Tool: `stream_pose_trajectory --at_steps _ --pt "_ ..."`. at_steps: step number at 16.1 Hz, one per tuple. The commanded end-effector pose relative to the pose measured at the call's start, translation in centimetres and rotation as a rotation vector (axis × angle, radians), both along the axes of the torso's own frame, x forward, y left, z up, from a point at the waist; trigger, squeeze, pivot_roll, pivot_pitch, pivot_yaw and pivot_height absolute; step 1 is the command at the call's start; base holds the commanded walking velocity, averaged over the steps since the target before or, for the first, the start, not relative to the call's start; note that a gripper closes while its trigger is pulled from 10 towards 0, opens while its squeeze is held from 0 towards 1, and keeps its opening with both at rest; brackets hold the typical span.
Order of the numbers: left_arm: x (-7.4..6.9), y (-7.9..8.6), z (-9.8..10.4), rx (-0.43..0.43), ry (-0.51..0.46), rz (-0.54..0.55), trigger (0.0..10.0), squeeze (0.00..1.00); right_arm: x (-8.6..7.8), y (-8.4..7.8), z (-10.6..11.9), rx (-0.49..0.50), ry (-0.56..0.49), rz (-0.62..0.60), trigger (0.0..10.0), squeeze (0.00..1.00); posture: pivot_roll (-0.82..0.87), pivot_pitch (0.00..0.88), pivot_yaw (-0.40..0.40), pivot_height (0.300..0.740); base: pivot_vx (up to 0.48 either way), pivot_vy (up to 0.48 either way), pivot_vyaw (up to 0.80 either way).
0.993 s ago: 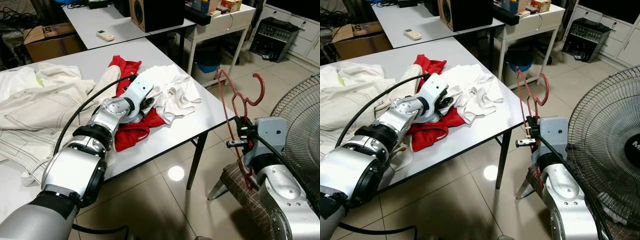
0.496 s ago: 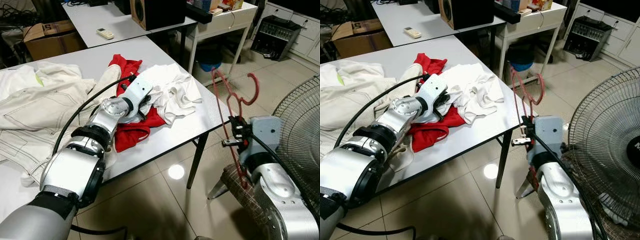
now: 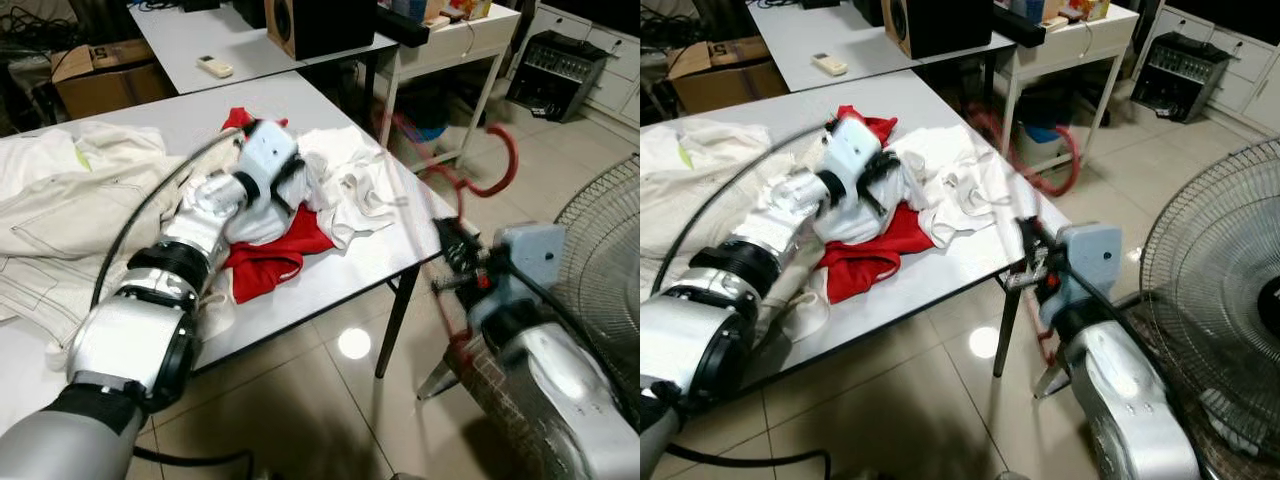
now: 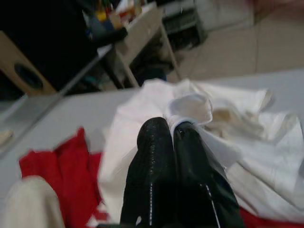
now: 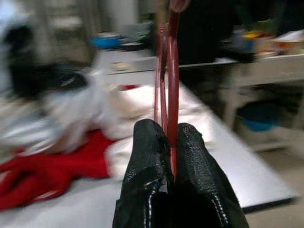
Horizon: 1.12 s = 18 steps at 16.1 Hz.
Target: Hang hanger
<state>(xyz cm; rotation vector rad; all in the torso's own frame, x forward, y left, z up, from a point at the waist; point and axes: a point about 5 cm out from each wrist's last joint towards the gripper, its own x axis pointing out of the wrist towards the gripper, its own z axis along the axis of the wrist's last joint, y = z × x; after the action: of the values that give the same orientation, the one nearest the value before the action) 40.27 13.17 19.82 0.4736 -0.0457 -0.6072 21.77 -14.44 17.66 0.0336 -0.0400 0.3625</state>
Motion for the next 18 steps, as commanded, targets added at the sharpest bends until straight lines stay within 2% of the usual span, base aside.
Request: stream_pose_trajectory --at_steps 1,2,3,5,7,10,12,14,15,17,18 --pt "0.2 0.1 3.7 0.004 -0.15 -0.043 0.0 0.0 -1.3 0.5 -0.1 0.003 0.032 0.124 10.0 0.0 -0.11 0.019 0.057 0.74 0.0 0.0 0.0" --pt "0.2 0.1 4.3 0.003 -0.181 -0.047 0.0 0.0 -1.6 0.4 -0.2 -0.005 0.04 0.144 10.0 0.0 -0.11 0.019 0.057 0.74 0.0 0.0 0.0" --pt "0.0 0.3 5.7 -0.008 -0.251 -0.058 0.0 0.0 -2.2 0.4 -0.4 -0.006 0.06 0.174 10.0 0.0 -0.1 0.023 0.06 0.74 0.0 0.0 0.0" --pt "-1.2 0.1 8.1 0.037 -0.419 -0.135 0.0 0.0 -3.3 0.4 -0.7 -0.021 0.091 0.236 10.0 0.0 -0.1 0.027 0.065 0.74 0.0 0.0 0.0" --pt "-1.9 0.3 9.0 0.048 -0.488 -0.146 0.0 0.0 -3.8 0.4 -0.9 -0.029 0.107 0.24 10.0 0.0 -0.09 0.032 0.071 0.74 0.0 0.0 0.0" --pt "-2.2 0.4 7.9 0.05 -0.427 -0.155 0.0 0.0 -3.8 -0.3 -1.4 -0.038 0.121 0.153 10.0 0.0 -0.09 0.031 0.084 0.74 0.0 0.0 0.0" --pt "-2.0 0.7 6.9 0.127 -0.413 -0.119 0.0 0.0 -3.8 -1.2 -1.3 -0.056 0.115 0.093 10.0 0.0 -0.11 0.025 0.103 0.74 0.0 0.0 0.0" --pt "-1.7 1.1 6.6 0.144 -0.381 -0.071 0.0 0.0 -4.1 -1.9 -1.2 -0.062 0.11 0.052 10.0 0.0 -0.12 0.021 0.114 0.74 0.0 0.0 0.0" --pt "-1.1 1.3 6.2 0.128 -0.316 -0.024 0.0 0.0 -4.1 -2.4 -1.1 -0.061 0.101 0.008 10.0 0.0 -0.12 0.021 0.114 0.74 0.0 0.0 0.0" --pt "0.0 0.3 5.4 -0.079 -0.13 0.03 0.0 0.0 -3.8 -3.7 -0.7 -0.027 0.069 -0.142 10.0 0.0 -0.12 0.022 0.109 0.74 0.0 0.0 0.0" --pt "0.3 -2.0 4.6 -0.221 -0.01 0.017 9.8 0.0 -3.4 -4.3 -0.6 -0.001 0.052 -0.217 10.0 0.0 -0.13 0.019 0.108 0.74 0.0 0.0 0.0"
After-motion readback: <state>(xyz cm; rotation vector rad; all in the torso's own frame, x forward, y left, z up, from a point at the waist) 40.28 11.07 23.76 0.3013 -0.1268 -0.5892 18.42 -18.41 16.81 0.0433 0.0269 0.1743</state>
